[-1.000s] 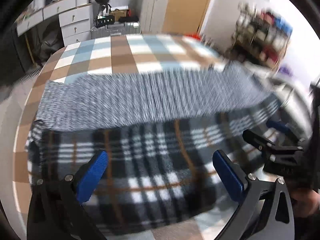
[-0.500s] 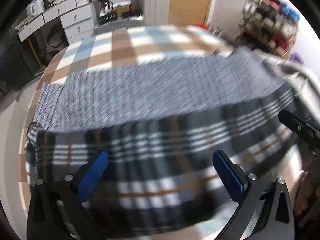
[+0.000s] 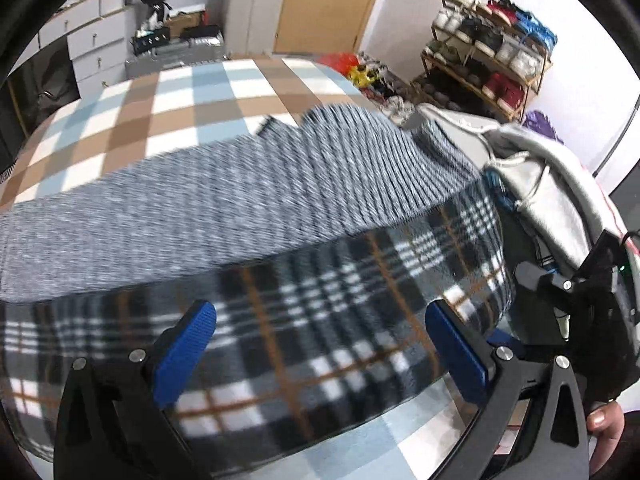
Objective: Fold large clothes
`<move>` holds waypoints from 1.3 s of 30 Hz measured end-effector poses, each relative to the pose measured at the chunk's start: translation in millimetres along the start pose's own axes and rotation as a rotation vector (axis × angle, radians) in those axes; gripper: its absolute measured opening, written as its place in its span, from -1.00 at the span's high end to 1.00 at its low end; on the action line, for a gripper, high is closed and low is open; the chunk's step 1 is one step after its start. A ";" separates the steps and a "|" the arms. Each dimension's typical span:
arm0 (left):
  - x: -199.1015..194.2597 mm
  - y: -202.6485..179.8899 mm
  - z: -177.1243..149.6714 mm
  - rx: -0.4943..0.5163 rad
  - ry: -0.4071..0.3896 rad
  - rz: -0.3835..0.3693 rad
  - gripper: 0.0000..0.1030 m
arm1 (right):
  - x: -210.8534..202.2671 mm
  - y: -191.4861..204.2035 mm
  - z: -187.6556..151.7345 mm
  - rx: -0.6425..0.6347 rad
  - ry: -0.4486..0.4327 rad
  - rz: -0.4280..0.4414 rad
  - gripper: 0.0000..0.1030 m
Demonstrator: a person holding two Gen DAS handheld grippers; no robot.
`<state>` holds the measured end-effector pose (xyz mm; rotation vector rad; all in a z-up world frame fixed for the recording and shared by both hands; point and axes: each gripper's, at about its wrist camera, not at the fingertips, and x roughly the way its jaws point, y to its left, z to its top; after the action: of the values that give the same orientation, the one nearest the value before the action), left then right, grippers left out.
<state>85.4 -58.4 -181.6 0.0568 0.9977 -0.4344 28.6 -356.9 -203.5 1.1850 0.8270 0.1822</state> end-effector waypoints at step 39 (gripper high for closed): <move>16.0 28.2 -13.8 0.083 0.103 0.164 -0.98 | 36.0 68.1 0.3 -0.427 -0.108 -0.243 0.57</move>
<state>92.5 -34.6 -206.6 0.2362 1.0672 -0.3245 73.4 -310.7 -161.2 0.6815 0.7820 0.0872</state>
